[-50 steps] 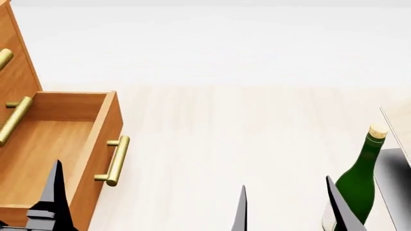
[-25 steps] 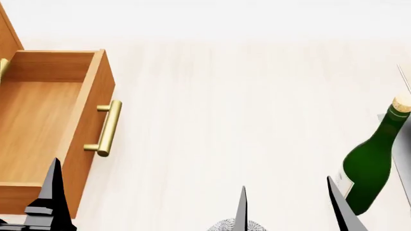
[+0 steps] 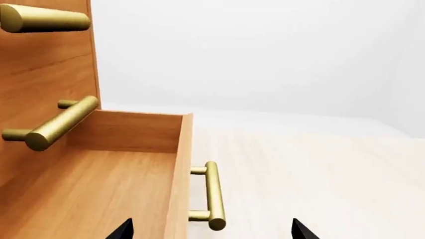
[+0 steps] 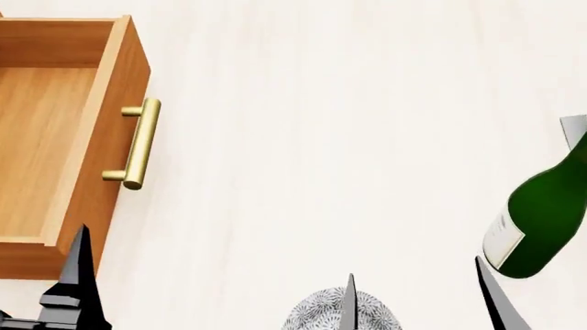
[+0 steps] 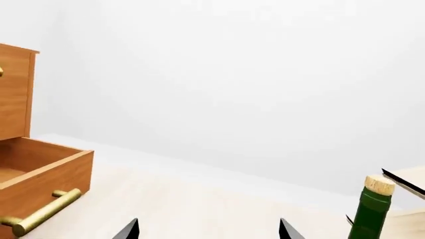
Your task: Put the bowl on top of the cabinet.
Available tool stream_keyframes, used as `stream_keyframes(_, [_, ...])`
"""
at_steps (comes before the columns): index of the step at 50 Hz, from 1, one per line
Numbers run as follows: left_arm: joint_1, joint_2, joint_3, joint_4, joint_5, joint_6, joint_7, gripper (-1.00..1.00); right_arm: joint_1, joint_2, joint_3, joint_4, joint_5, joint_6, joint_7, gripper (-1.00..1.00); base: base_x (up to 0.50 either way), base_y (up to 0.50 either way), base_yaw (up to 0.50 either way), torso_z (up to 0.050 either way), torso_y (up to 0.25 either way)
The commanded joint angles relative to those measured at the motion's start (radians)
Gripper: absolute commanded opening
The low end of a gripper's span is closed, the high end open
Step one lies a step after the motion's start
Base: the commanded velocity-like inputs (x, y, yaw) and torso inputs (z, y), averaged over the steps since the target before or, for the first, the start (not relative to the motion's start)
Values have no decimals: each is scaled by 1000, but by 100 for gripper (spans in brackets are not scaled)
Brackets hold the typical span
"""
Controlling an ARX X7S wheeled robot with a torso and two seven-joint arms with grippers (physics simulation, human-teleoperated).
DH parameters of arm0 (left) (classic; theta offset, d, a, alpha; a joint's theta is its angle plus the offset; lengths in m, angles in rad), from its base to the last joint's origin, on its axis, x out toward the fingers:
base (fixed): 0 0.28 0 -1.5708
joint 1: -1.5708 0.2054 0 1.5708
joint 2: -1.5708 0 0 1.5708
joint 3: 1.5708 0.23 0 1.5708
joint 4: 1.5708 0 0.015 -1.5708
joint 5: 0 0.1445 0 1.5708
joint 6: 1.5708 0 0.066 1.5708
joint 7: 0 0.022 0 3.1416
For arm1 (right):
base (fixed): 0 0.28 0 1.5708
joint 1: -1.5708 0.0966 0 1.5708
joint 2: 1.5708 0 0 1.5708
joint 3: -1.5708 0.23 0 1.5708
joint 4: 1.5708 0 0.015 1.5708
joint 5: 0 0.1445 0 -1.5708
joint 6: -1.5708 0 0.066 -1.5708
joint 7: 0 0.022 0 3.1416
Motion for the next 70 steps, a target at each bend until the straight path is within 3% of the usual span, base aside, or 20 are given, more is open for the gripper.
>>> stream_keyframes(1, [-34, -26, 9, 71, 11, -109, 16, 100, -81, 32, 94, -73, 34, 5, -33, 100, 0, 0, 0, 0, 0])
stream_keyframes(5, [-72, -88, 71, 177, -40, -226, 58, 100, -106, 40, 120, -99, 39, 10, -23, 100, 0, 0, 0, 0, 0])
stream_keyframes(16, [-219, -154, 255, 276, -58, -431, 125, 100, -117, 47, 128, -108, 44, 8, -20, 100, 0, 0, 0, 0, 0])
stream_keyframes(32, [-370, -158, 479, 243, -59, -608, 219, 100, -127, 48, 146, -117, 55, 3, -6, 100, 0, 0, 0, 0, 0])
stream_keyframes(38, [-438, -140, 483, 268, -98, -710, 215, 100, -126, 50, 142, -120, 55, 5, -6, 100, 0, 0, 0, 0, 0])
stream_keyframes(50, [-465, -105, 486, 259, -182, -769, 251, 100, -127, 53, 139, -117, 54, 0, -7, 100, 0, 0, 0, 0, 0])
stream_keyframes(66, [-487, -22, 401, 197, -286, -828, 233, 100, -133, 57, 130, -104, 46, -14, -8, 100, 0, 0, 0, 0, 0])
stream_keyframes(70, [-496, 7, 333, 182, -346, -870, 211, 100, -132, 57, 128, -103, 46, -14, -8, 100, 0, 0, 0, 0, 0])
